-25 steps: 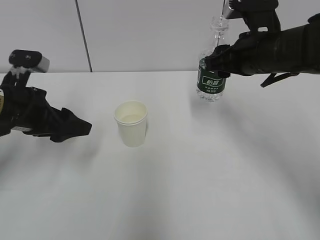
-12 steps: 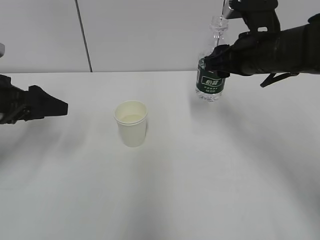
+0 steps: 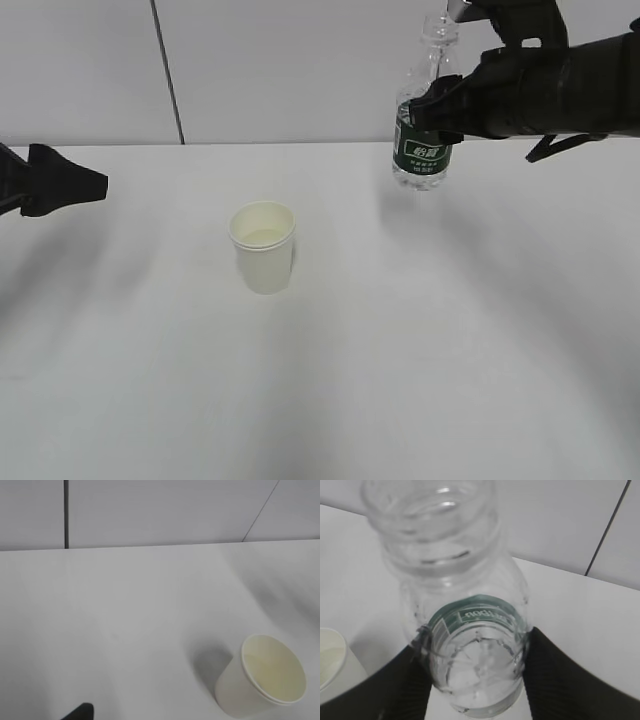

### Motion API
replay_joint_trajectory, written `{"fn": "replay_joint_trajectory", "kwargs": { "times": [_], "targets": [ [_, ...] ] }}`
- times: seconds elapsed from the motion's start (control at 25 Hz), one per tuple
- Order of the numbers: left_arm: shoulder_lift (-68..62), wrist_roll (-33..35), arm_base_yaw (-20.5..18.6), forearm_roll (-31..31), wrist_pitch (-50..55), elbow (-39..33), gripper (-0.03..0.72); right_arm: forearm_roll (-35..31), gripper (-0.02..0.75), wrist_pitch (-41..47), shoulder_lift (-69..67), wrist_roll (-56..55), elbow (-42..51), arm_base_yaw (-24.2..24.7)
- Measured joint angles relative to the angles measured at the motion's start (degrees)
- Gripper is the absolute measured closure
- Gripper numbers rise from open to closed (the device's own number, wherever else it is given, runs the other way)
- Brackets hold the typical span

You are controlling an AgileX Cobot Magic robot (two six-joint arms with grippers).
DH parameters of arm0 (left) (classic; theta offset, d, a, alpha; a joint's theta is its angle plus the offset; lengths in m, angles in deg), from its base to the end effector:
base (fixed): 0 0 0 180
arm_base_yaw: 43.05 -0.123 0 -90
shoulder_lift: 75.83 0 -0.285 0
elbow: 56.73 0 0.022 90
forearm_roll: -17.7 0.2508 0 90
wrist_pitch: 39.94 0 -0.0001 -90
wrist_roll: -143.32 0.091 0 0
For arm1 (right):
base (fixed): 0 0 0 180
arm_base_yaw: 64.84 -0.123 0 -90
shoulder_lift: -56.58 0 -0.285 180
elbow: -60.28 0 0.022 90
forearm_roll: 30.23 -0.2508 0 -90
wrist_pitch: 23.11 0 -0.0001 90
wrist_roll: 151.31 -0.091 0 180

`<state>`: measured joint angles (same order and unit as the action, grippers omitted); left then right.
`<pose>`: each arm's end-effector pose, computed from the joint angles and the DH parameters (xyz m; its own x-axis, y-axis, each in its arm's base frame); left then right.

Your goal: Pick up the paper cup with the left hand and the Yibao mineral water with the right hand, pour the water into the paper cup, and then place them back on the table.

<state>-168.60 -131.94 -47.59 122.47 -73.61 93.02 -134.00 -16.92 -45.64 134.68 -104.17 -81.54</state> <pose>0.2955 -0.0254 0.2374 -0.5904 0.1338 -0.7960 0.4628 0.8641 -0.1980 0.3551 0.1166 0.2641 -0.4099 -0.1618 -0.8977 -0.3913 0.9202 0.0128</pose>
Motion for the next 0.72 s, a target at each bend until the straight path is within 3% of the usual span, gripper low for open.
{"fn": "replay_joint_trajectory", "kwargs": {
  "times": [0.72],
  "targets": [
    [0.1,1.5,0.0,0.0,0.9,0.0,0.167,0.0,0.314,0.2,-10.2,0.4,-0.3,0.0]
  ]
}}
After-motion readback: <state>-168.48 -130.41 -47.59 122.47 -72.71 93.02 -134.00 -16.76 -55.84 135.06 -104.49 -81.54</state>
